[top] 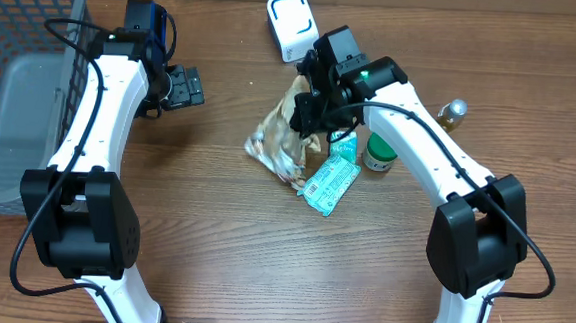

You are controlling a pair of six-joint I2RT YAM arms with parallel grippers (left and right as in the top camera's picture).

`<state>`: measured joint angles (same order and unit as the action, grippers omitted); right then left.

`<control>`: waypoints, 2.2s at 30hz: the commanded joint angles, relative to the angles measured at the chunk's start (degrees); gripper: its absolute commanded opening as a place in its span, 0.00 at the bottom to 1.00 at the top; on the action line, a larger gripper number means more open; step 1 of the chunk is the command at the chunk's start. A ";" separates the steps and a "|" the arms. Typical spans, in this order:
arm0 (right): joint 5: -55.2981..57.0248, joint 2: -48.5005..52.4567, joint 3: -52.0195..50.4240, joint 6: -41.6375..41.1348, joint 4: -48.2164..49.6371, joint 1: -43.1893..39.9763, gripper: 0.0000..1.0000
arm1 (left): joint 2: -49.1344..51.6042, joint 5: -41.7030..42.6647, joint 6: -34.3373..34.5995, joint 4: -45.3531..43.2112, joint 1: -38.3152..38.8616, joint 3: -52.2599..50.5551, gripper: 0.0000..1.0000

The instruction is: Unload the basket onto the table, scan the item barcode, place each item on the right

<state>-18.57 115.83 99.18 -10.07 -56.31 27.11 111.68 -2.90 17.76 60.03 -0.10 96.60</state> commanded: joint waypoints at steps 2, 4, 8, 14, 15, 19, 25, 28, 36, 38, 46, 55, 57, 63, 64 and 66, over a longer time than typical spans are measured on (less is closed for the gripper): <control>-0.33 -0.90 -1.01 -0.76 0.50 0.13 0.36 | 0.28 -0.68 -0.44 -0.07 0.11 0.96 1.00; 2.19 -0.90 -1.01 -0.37 0.87 0.13 0.49 | 0.28 -0.68 -0.44 -0.04 0.11 0.94 0.99; 8.83 -0.90 -1.01 -0.39 1.79 0.13 0.59 | 0.28 -0.68 -0.44 -0.04 0.11 0.94 1.00; 13.92 -0.90 -1.01 -0.37 2.29 0.13 1.00 | 0.28 -0.68 -0.44 -0.04 0.11 0.94 0.99; 14.05 -0.90 -1.01 -0.39 2.97 0.13 1.00 | 0.28 -0.68 -0.44 -0.04 0.11 0.96 1.00; 14.03 -0.90 -1.01 -0.39 6.82 0.13 1.00 | 0.28 -0.68 -0.44 -0.04 0.11 0.94 0.99; 14.03 -0.90 -1.01 -0.39 7.17 0.13 1.00 | 0.28 -0.68 -0.44 -0.04 0.11 0.94 1.00; 14.03 -0.90 -1.01 -0.39 7.17 0.13 1.00 | 0.28 -0.68 -0.44 -0.04 0.11 0.94 1.00; 14.03 -0.90 -1.01 -0.39 7.17 0.13 1.00 | 0.28 -0.68 -0.44 -0.04 0.11 0.94 1.00; 14.03 -0.90 -1.01 -0.39 7.17 0.13 1.00 | 0.28 -0.68 -0.44 -0.04 0.11 0.96 1.00; 14.03 -0.90 -1.01 -0.39 7.17 0.13 1.00 | 0.28 -0.68 -0.44 -0.04 0.11 0.94 0.99; 14.03 -0.90 -1.01 -0.39 7.17 0.13 1.00 | 0.57 -0.68 -0.44 -0.07 0.13 0.94 1.00; 14.03 -0.90 -1.01 -0.39 7.17 0.13 1.00 | 0.55 -3.58 -0.39 -1.27 0.13 0.96 0.99; 14.03 -0.90 -1.01 -0.39 7.17 0.13 1.00 | 0.55 -8.31 -0.39 -4.57 0.13 0.94 1.00; 14.03 -0.90 -1.01 -0.39 7.17 0.13 1.00 | 0.57 -8.00 -0.39 -4.55 0.15 0.96 0.99; 14.03 -0.90 -1.01 -0.39 7.17 0.13 1.00 | 0.57 -8.02 -0.42 -4.59 0.13 0.94 0.99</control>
<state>-5.08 115.83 98.24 -10.48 -49.47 27.11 111.68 -9.08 17.76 55.68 -0.10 96.60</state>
